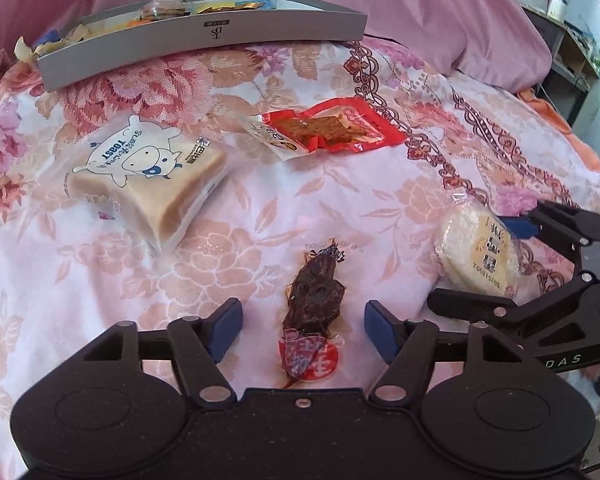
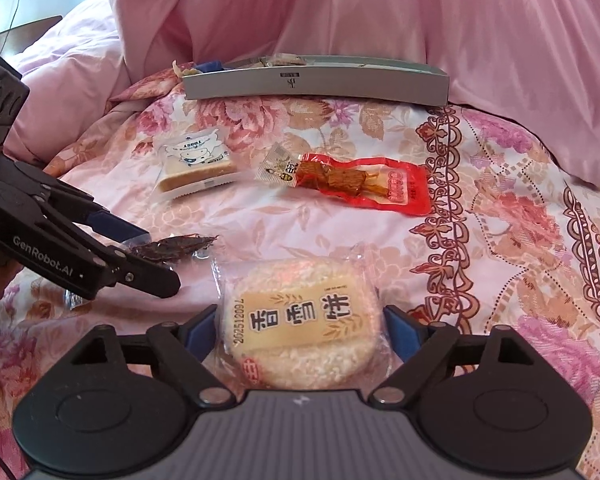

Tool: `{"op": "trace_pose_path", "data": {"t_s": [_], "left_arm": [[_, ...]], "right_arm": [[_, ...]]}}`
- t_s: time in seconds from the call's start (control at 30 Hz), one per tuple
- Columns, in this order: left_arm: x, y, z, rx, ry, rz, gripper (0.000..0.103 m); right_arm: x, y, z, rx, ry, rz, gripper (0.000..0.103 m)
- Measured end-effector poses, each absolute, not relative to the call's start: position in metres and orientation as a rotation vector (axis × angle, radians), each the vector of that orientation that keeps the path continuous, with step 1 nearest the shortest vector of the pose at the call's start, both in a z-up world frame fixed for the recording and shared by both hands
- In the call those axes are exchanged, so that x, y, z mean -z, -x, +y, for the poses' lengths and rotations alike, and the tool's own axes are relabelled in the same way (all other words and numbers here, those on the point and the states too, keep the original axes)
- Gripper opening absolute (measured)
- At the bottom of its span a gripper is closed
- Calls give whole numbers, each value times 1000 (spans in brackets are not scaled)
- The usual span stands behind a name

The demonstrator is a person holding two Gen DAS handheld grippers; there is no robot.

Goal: Organize snacks
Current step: 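Close the right tool on the round rice cake pack while the left tool approaches the dark sausage stick, then close the left tool on the dark sausage stick and lift it while the right tool holds the rice cake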

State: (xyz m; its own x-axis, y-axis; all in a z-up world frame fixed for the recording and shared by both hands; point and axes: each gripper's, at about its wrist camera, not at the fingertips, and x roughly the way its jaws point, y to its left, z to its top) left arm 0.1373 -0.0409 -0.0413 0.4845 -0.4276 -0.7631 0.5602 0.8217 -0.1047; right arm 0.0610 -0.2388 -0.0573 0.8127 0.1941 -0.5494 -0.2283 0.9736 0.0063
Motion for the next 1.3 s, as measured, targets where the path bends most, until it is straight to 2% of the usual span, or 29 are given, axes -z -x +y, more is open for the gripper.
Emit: {"op": "trace_pose_path", "data": {"t_s": [0.13, 0.33, 0.93, 1.3], "left_arm": [[39, -135, -42, 627, -194, 877, 49], [36, -133, -39, 598, -159, 894, 47], [31, -115, -30, 453, -24, 854, 47], [45, -110, -38, 413, -149, 811, 49]], "right_arm": [[58, -62, -233, -209, 75, 580, 91], [58, -54, -228, -175, 91, 563, 77], [61, -27, -208, -176, 116, 526, 77], [63, -28, -207, -175, 126, 536, 77]]}}
